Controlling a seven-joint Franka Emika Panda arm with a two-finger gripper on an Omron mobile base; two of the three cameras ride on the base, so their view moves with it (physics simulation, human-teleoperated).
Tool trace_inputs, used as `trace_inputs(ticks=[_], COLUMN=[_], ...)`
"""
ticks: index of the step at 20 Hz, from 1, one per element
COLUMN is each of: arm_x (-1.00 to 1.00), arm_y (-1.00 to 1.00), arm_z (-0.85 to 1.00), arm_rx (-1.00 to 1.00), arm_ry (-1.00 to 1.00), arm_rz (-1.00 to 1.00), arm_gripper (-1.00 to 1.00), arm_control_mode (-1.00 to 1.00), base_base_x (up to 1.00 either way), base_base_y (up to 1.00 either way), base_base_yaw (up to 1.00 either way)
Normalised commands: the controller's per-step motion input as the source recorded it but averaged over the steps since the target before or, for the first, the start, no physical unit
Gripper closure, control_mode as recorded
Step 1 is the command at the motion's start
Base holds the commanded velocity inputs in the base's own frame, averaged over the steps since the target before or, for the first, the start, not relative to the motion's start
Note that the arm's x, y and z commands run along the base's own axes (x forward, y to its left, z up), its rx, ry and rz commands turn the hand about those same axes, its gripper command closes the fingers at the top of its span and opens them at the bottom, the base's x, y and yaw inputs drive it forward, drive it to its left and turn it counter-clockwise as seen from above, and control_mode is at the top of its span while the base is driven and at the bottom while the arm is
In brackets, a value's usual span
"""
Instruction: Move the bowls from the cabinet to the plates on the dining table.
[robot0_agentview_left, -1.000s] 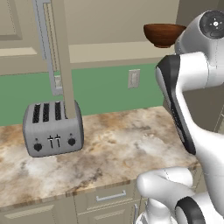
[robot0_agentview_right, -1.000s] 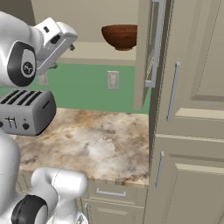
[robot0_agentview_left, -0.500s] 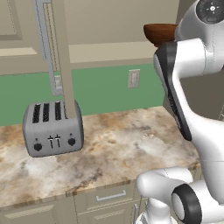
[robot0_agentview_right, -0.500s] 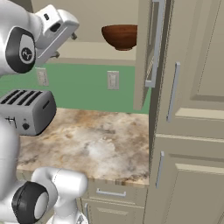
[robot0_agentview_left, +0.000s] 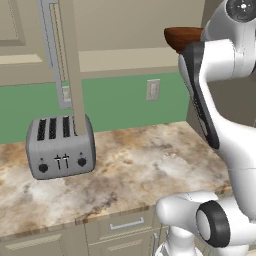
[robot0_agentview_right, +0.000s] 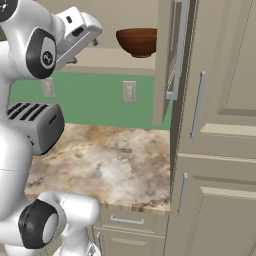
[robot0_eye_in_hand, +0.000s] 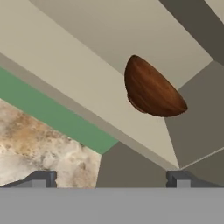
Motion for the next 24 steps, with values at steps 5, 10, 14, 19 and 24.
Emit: trace_inputs(ticks=[5, 10, 14, 19, 24], arm_x=[0.00, 0.04, 0.14, 0.35, 0.14], arm_y=[-0.02, 0.00, -0.02, -0.08, -0.04], arm_z=[0.00, 0.00, -0.05, -0.21, 0.08], arm_rx=[0.00, 0.00, 0.00, 0.00, 0.00], arm_ry=[-0.07, -0.09, -0.06, 0.00, 0.00], arm_rz=[0.00, 0.00, 0.00, 0.00, 0.00], arm_gripper=[-1.00, -1.00, -1.00, -1.00, -1.00], arm_control_mode=[-1.00, -1.00, -1.00, -1.00, -1.00], base_base_x=[0.00, 0.00, 0.00, 0.00, 0.00], base_base_y=[0.00, 0.00, 0.00, 0.00, 0.00], base_base_yaw=[0.00, 0.00, 0.00, 0.00, 0.00])
